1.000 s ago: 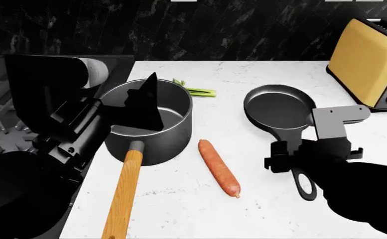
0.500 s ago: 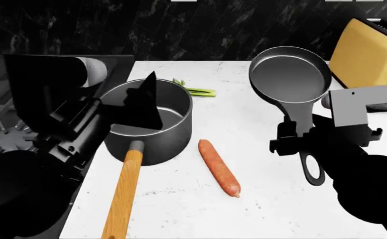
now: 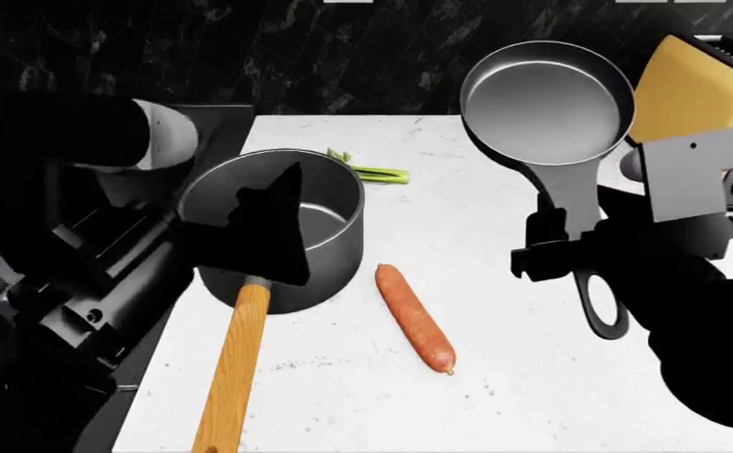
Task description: Place both pans onto different burners. Then place the celery and the sausage on different pans.
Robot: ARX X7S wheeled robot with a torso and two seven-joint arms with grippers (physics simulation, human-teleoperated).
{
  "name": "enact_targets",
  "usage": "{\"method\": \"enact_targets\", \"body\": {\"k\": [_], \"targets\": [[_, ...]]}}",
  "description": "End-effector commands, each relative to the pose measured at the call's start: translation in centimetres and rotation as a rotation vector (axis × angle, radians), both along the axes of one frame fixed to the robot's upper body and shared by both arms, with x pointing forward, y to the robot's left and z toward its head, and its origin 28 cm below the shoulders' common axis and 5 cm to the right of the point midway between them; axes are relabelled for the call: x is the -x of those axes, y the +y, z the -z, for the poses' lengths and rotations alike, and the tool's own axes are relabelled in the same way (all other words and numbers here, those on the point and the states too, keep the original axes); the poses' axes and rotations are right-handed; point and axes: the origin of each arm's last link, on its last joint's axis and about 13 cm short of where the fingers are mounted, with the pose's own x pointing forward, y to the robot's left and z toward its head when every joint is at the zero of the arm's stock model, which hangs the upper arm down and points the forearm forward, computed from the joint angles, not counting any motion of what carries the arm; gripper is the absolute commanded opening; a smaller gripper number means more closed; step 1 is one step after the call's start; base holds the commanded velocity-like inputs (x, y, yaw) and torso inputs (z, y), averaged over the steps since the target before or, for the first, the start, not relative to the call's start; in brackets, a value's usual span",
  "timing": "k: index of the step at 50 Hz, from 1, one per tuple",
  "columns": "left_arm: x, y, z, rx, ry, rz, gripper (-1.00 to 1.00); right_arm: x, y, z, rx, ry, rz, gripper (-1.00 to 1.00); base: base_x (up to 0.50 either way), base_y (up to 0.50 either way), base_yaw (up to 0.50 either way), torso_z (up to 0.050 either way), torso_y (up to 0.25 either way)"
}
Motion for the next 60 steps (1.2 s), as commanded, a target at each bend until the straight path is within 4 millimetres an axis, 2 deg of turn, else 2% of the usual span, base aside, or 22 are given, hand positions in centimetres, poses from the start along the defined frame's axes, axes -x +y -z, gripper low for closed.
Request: {"method": "enact_targets", "body": {"k": [1,10,35,38,48,60], "targets": [[2.8,0.0,-0.7,-0.101,0.172,-0.024,1.00,0.7,-0.4,-1.6,0.044,-0.077,0.021,-1.00,0.00,0.00,0.00,0.000,0.000],[3.2,0.0,0.6,-0.155,0.253,-0.015,1.00,1.4,-0.4,-0.9,0.019,-0.093,0.052,-1.00,0.00,0.00,0.00,0.000,0.001],[2.7,-0.2,0.8,-0.094,0.378,-0.076,1.00,1.9,-0.7,0.0,-0.015,-0.089,0.071,-1.00,0.00,0.00,0.00,0.001,0.002],[1.2,-0.8,1.9,-0.089,0.383,-0.087,1.00,1.7,-0.7,0.2,-0.017,-0.087,0.068,-1.00,0.00,0.00,0.00,0.000,0.003],[-0.9,-1.3,2.3,-0.077,0.423,-0.114,1.00,1.8,-0.8,0.8,-0.043,-0.083,0.071,-1.00,0.00,0.00,0.00,0.001,0.001],[-1.1,-1.5,3.8,-0.098,0.501,-0.172,1.00,1.6,-0.9,1.1,-0.049,-0.082,0.076,-1.00,0.00,0.00,0.00,0.000,0.002]]}}
